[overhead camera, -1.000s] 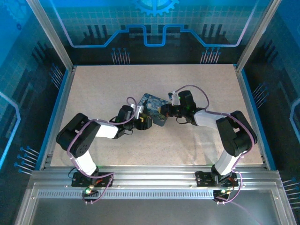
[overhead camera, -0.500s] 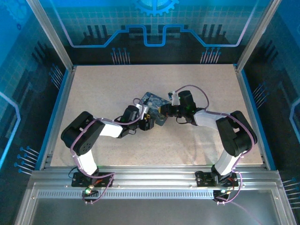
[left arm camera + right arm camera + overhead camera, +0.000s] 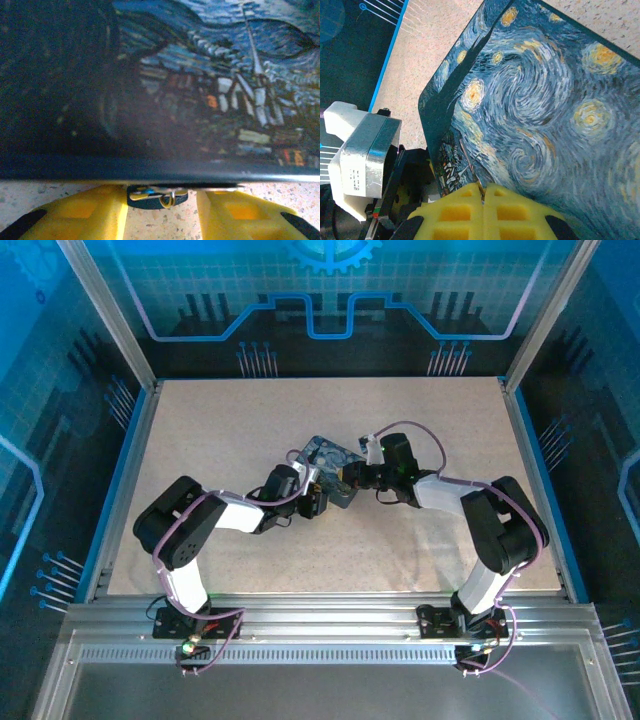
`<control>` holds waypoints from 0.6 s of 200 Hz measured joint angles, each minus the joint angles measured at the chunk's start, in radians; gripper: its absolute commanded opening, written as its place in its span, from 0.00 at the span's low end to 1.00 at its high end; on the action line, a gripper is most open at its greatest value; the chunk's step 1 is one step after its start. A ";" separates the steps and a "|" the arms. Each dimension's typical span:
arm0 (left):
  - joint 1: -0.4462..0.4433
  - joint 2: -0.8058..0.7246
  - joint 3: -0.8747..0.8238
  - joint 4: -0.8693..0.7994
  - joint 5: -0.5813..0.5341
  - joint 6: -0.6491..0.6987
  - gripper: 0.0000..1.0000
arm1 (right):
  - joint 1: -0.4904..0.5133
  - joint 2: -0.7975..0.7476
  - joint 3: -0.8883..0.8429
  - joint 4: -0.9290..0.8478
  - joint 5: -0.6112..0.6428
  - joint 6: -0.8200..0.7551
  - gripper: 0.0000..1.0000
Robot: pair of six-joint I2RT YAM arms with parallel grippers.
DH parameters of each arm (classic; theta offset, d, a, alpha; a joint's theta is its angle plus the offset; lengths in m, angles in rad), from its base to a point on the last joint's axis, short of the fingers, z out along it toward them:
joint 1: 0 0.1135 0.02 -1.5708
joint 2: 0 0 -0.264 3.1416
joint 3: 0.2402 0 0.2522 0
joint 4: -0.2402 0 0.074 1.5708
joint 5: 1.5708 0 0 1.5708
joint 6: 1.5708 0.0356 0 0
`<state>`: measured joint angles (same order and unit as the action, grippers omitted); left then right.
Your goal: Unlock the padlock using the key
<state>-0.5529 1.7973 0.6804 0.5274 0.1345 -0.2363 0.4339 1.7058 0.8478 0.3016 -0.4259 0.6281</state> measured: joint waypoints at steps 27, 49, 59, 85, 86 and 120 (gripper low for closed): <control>0.000 0.003 0.002 0.000 -0.004 0.000 0.36 | 0.000 -0.002 0.000 -0.001 0.000 0.000 0.00; -0.001 0.004 0.003 -0.002 -0.003 0.000 0.31 | 0.000 -0.002 -0.002 0.000 0.000 0.000 0.00; -0.001 0.004 0.003 -0.002 -0.003 0.000 0.30 | 0.000 -0.002 -0.002 0.000 0.000 0.000 0.00; -0.001 0.004 0.003 -0.002 -0.003 0.000 0.27 | 0.000 -0.005 -0.003 -0.001 0.001 0.000 0.00; -0.001 0.004 0.003 -0.002 -0.003 0.000 0.27 | 0.000 -0.005 -0.003 -0.001 0.001 0.000 0.00; -0.001 0.001 0.003 -0.003 -0.003 0.000 0.26 | 0.002 -0.010 -0.003 -0.005 0.005 0.000 0.00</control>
<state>-0.5541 1.7985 0.6838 0.5240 0.1314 -0.2367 0.4355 1.6962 0.8452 0.2966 -0.4213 0.6277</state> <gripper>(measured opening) 0.274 0.056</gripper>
